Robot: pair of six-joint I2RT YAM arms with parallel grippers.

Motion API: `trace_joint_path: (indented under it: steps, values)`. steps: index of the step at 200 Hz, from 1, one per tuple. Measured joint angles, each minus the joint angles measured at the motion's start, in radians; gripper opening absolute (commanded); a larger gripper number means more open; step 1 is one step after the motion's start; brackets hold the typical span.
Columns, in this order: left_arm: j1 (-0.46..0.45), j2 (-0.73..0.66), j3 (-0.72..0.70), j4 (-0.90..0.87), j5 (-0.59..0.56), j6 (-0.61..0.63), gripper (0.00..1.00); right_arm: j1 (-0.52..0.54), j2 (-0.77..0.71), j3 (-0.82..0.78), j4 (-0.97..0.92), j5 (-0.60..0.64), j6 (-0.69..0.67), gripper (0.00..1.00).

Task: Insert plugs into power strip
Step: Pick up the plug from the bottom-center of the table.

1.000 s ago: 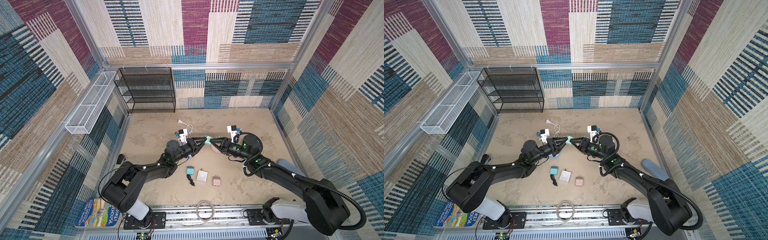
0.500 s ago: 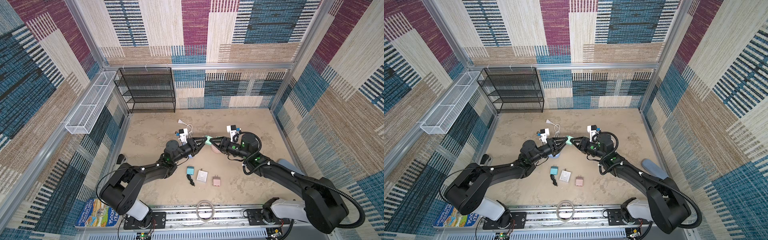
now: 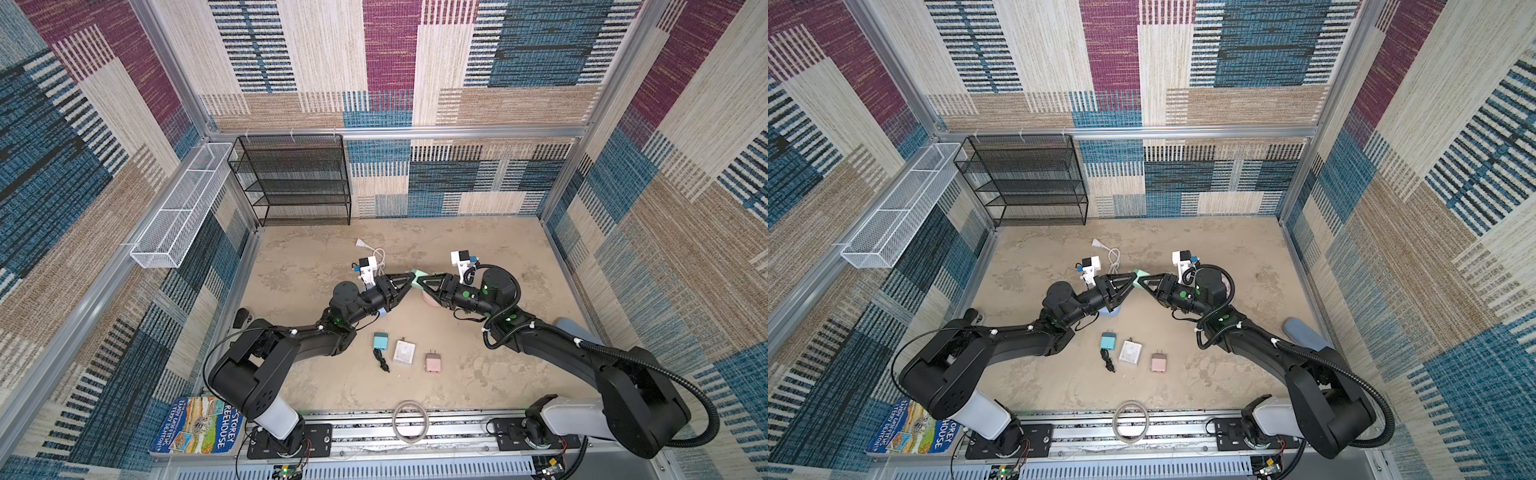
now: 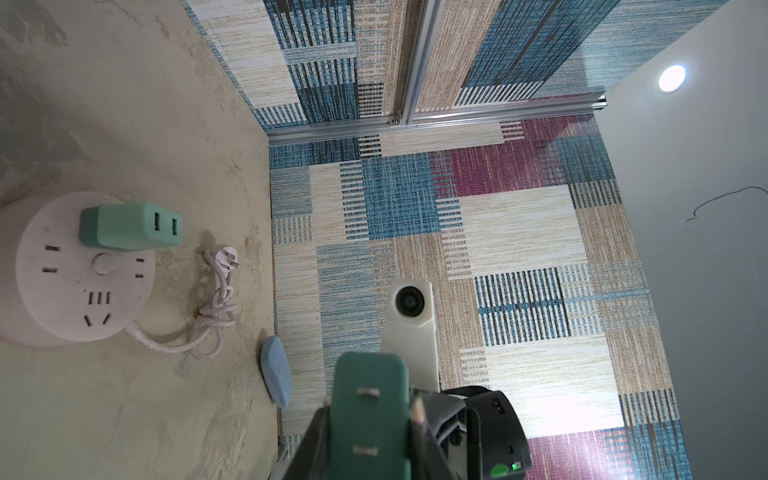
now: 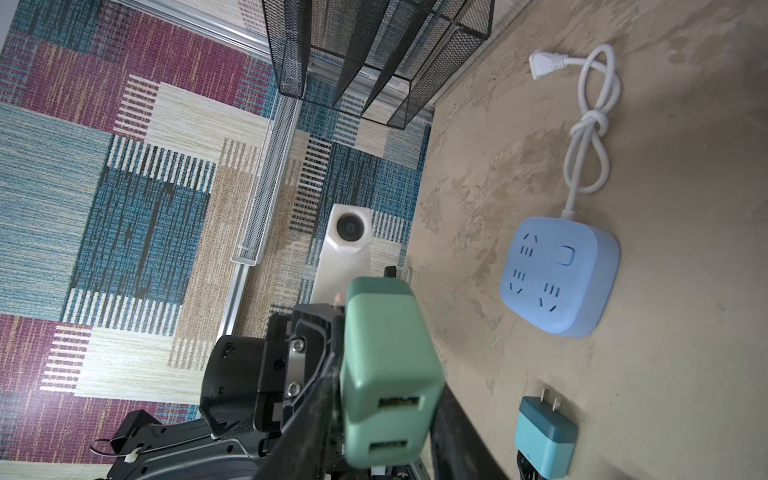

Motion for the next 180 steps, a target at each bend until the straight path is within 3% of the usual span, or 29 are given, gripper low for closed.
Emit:
trace_joint_path:
  steps: [15,38,66,74,84,89,106,127,156,180]
  values:
    - [0.000,0.018,0.000,0.040,-0.002,-0.014,0.00,-0.001,0.002,0.000,0.007,0.000,0.031,0.23]
    - [0.000,0.025,0.000,0.070,-0.008,-0.027,0.00,-0.002,0.002,0.001,0.024,0.003,0.044,0.00]
    - [0.000,0.013,-0.006,0.068,-0.016,-0.029,0.00,0.000,0.000,0.017,0.001,0.003,0.038,0.00]
    - [0.000,0.000,-0.011,0.061,-0.021,-0.027,0.23,0.000,-0.003,0.029,-0.017,0.003,0.030,0.00]
    - [0.000,-0.018,-0.015,0.045,-0.024,-0.020,0.85,0.000,-0.006,0.048,-0.047,-0.005,0.016,0.00]
    - [0.001,-0.030,-0.017,0.031,-0.025,-0.008,0.99,0.000,-0.009,0.060,-0.068,-0.003,0.000,0.00]
    - [0.009,-0.079,-0.021,-0.075,0.008,0.032,1.00,0.000,-0.019,0.111,-0.145,0.026,-0.066,0.00]
    - [0.041,-0.181,0.010,-0.328,0.026,0.130,1.00,-0.005,-0.036,0.175,-0.252,0.070,-0.141,0.00]
    - [0.050,-0.300,0.278,-0.925,-0.038,0.440,1.00,-0.006,-0.026,0.278,-0.456,0.132,-0.241,0.00]
    - [0.051,-0.320,0.434,-1.285,-0.147,0.670,1.00,-0.010,0.012,0.362,-0.626,0.195,-0.322,0.00]
